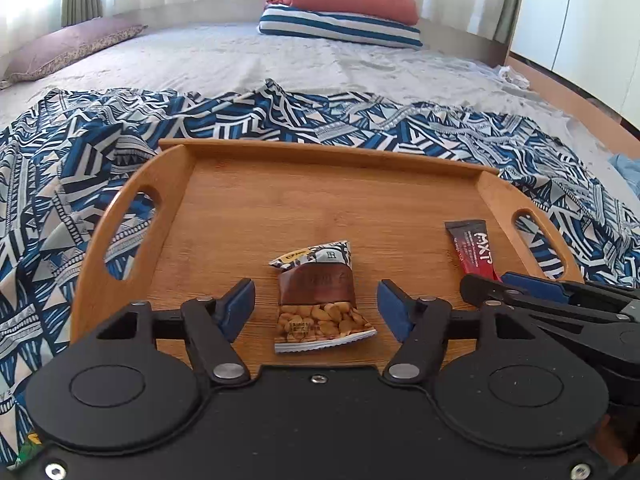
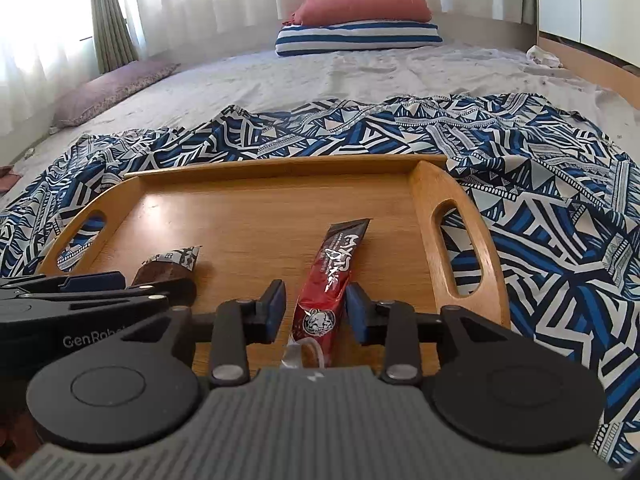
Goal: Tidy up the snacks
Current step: 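Open both tools to release the packets onto the tray, then withdraw both tools from the tray back toward the snack pile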
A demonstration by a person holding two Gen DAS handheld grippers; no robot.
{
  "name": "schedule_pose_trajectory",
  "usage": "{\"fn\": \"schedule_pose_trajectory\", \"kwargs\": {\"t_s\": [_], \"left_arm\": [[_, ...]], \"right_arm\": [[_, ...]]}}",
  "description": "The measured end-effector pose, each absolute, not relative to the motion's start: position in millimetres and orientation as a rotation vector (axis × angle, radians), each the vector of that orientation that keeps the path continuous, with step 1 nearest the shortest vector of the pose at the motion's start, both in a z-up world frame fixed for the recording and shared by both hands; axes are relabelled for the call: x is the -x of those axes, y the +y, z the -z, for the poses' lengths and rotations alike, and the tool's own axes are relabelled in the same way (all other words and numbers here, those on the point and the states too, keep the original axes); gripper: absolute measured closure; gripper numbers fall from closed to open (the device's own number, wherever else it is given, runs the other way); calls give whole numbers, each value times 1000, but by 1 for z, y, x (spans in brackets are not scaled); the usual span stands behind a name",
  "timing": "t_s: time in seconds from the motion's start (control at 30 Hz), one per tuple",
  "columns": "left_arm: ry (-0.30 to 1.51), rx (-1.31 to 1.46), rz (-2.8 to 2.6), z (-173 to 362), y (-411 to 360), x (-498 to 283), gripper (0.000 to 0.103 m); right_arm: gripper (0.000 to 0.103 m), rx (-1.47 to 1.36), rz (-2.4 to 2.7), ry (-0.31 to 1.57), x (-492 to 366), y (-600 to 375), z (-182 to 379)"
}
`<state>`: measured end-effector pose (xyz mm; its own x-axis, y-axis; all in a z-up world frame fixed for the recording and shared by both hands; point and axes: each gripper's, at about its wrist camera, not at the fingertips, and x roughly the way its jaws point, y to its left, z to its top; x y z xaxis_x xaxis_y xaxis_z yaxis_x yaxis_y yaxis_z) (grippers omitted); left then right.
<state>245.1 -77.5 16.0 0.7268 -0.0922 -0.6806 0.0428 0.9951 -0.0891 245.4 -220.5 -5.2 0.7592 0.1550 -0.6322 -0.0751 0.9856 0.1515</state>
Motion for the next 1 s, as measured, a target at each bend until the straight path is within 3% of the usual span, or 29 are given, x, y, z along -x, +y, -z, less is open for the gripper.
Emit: {"fn": "schedule_pose_trajectory", "kwargs": {"t_s": [0.17,0.4,1.0], "left_arm": [[717,69,65,-31,-67,-226,19],[646,68,113,-53,-58,-177,7],[581,56,140,-57,-29,-77,1]], "right_arm": [[33,-107,-109,650,-230,-223,-12],[19,-130,-108,605,-196,-230,-27],[3,-46,-137,557,-114,-204,-29]]}}
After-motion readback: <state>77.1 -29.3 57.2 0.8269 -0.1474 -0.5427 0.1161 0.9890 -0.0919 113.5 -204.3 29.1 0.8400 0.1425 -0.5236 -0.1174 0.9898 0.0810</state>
